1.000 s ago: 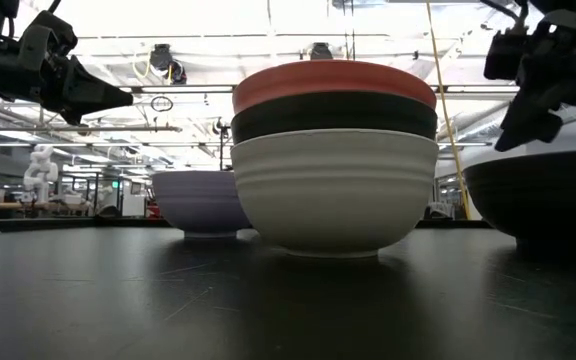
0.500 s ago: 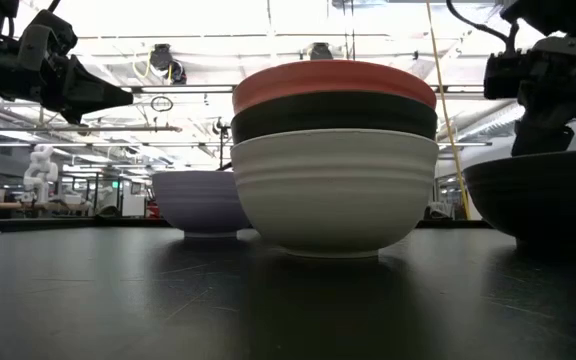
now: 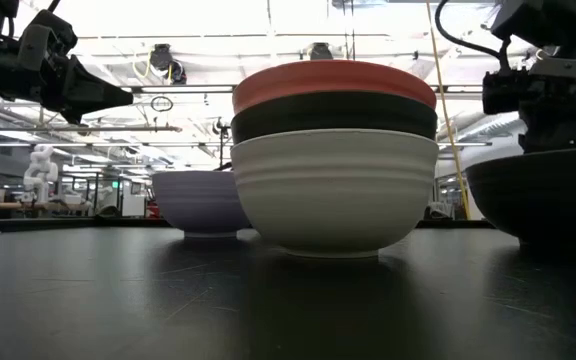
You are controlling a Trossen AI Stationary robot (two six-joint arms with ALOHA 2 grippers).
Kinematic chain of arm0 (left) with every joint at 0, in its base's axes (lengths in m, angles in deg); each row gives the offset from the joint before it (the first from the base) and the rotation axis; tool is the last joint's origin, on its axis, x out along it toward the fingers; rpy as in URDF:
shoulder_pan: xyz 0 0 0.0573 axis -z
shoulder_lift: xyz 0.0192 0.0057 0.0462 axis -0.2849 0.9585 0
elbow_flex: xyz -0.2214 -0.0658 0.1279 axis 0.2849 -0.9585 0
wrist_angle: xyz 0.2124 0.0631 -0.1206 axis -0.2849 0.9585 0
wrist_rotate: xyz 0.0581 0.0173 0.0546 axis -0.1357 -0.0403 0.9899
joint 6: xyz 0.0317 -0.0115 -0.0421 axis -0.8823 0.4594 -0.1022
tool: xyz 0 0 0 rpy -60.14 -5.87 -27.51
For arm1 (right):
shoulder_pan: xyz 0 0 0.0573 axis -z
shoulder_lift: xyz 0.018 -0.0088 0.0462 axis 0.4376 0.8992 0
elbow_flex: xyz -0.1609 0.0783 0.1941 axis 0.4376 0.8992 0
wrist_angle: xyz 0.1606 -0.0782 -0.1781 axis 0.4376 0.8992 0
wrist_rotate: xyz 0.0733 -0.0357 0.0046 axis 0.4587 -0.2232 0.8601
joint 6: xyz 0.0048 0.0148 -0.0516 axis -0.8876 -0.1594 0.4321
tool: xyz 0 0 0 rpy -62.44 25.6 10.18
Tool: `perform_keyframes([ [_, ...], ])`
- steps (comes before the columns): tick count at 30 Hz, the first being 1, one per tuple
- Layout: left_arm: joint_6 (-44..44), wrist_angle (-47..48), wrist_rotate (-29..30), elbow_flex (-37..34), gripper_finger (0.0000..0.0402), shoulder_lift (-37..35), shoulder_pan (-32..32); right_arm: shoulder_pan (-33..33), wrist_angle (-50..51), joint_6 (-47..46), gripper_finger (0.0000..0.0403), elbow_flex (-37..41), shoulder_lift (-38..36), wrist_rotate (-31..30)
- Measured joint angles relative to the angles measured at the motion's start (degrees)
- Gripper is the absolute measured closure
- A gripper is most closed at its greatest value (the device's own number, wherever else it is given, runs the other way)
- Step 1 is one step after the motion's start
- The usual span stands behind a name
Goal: Nest bowls inside each other
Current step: Stack the black bowl on top of the pink bowl
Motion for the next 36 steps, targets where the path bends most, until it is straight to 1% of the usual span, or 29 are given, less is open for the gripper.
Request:
perform_keyframes([
  [5,-0.12,-0.01,-0.75,0.00,0.0371,0.00,0.00,0.00,0.93,0.13,0.0224,0.00,0.91,0.00],
  [9,-0.95,-0.18,-2.47,0.00,0.0371,0.00,0.02,0.00,0.79,1.33,0.0247,0.00,1.56,0.00],
  [13,-0.97,-0.49,-2.56,0.00,0.0371,0.00,0.02,0.83,0.07,2.35,0.0299,0.00,1.90,-0.01],
  [17,-0.97,-0.52,-2.56,0.00,0.0371,0.00,0.02,2.48,-0.74,4.41,0.0375,0.01,1.90,-0.02],
  [19,-0.95,-0.52,-2.56,0.00,0.0371,0.00,0.02,3.08,-0.83,5.70,0.0393,0.02,1.90,-0.11],
  [25,-0.91,-0.57,-2.56,0.00,0.0371,0.00,0.01,4.78,-2.70,9.43,0.0398,0.02,1.79,-0.18],
  [30,-0.91,-0.57,-2.56,0.00,0.0371,0.00,0.00,5.20,-9.71,14.26,0.0400,0.04,1.40,-0.35],
  [33,-0.74,-0.57,-2.56,0.00,0.0371,0.00,0.01,5.20,-13.77,17.44,0.0400,0.04,-0.16,-0.30],
  [36,-0.56,-0.57,-2.56,0.00,0.0371,0.00,0.00,5.20,-15.26,19.40,0.0401,0.04,-3.05,-0.34],
])
